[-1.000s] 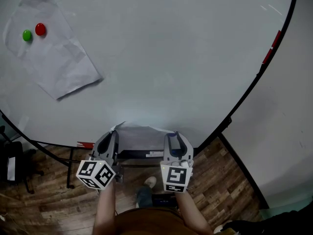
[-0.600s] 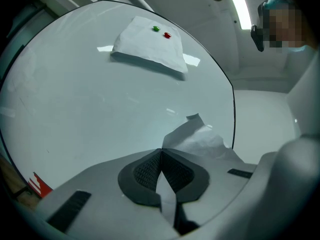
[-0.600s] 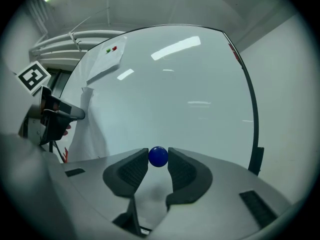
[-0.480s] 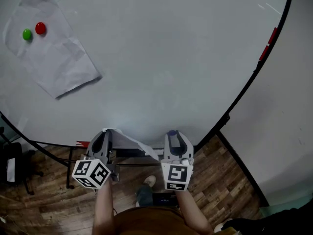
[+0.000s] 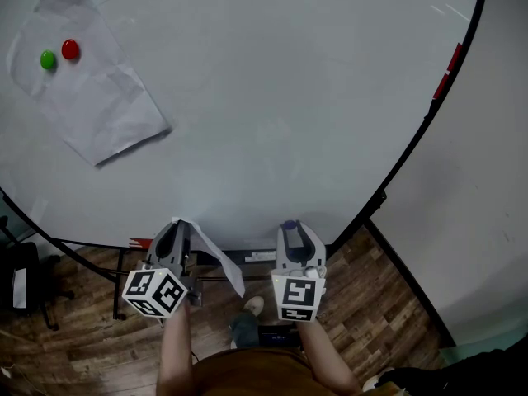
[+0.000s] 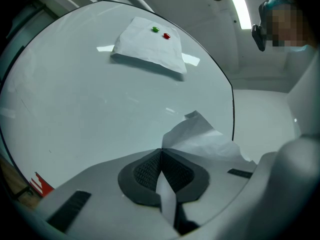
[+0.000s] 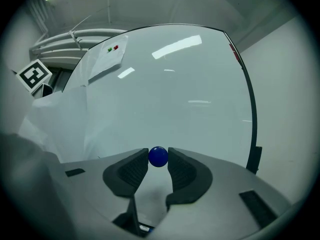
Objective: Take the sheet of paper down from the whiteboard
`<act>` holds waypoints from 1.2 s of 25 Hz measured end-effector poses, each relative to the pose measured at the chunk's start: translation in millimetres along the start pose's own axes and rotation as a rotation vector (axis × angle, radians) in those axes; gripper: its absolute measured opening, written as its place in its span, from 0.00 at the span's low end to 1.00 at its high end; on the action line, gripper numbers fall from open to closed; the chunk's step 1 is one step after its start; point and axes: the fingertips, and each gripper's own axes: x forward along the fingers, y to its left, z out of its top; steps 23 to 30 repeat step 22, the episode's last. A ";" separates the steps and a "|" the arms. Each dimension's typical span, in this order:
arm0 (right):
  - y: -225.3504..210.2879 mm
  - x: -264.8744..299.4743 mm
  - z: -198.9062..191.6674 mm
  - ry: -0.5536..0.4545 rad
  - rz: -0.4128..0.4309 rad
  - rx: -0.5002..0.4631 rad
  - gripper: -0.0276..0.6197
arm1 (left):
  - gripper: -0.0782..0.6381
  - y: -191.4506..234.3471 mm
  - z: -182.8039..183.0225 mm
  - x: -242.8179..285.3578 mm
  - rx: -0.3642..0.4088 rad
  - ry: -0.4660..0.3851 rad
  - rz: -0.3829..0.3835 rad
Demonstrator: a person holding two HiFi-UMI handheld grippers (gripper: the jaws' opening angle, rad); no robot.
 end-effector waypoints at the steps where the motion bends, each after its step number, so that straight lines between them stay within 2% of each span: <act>1: -0.2 -0.3 -0.1 0.001 -0.001 0.001 0.25 | 0.14 -0.7 -0.2 0.2 0.000 0.002 -0.002; 30: -5.5 3.1 -5.8 0.008 0.006 0.019 0.25 | 0.14 -6.7 -3.0 6.7 -0.006 0.007 -0.010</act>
